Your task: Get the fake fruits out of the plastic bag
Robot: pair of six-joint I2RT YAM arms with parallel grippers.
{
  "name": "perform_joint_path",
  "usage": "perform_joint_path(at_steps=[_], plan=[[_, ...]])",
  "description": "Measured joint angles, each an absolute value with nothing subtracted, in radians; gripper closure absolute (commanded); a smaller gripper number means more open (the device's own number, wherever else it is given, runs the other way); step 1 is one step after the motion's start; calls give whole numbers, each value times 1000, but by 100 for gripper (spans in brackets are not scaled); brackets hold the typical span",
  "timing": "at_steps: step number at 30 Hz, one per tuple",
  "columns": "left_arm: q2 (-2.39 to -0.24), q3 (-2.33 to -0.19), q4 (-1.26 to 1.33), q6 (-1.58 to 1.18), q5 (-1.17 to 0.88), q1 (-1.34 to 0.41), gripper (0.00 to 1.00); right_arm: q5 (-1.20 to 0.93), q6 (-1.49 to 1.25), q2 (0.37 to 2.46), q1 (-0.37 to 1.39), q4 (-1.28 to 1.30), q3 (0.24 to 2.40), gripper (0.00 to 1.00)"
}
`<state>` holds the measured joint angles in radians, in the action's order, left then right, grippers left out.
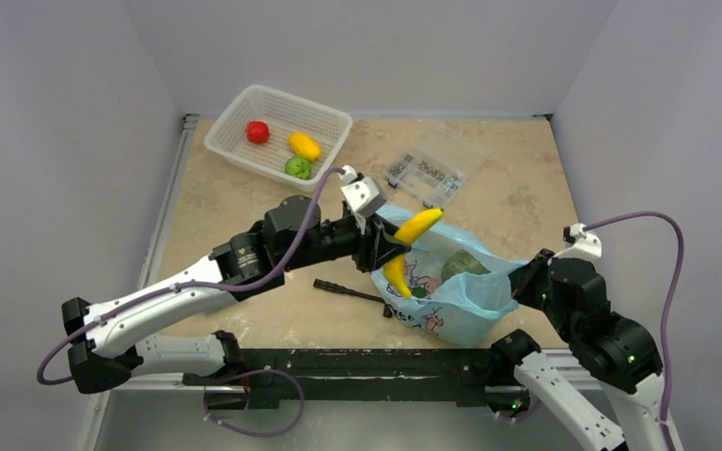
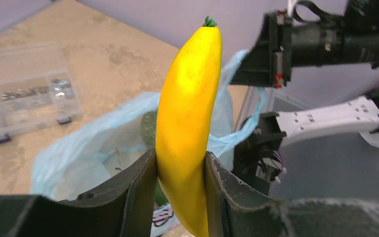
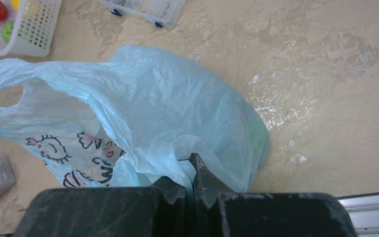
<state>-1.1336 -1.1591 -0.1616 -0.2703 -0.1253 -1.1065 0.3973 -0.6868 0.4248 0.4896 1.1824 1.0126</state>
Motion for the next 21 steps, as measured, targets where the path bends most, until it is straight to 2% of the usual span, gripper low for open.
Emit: perform_joint_path(at_steps=[4,9,15,21], plan=[[-1132,-1248,-253,-266,42,-1033,100,390,-677,423,490,1177,1009,100],[-1157,-1292,-341,-355,192,-732,100,383,-669,421,490,1166,1007,100],[-1214,-1213,-262,-504,193,-429,100,376,-665,392,490,1155,1005,100],[-1420,-1186,-9,-656,207,-301,99,375,-661,381,490,1151,1003,100]])
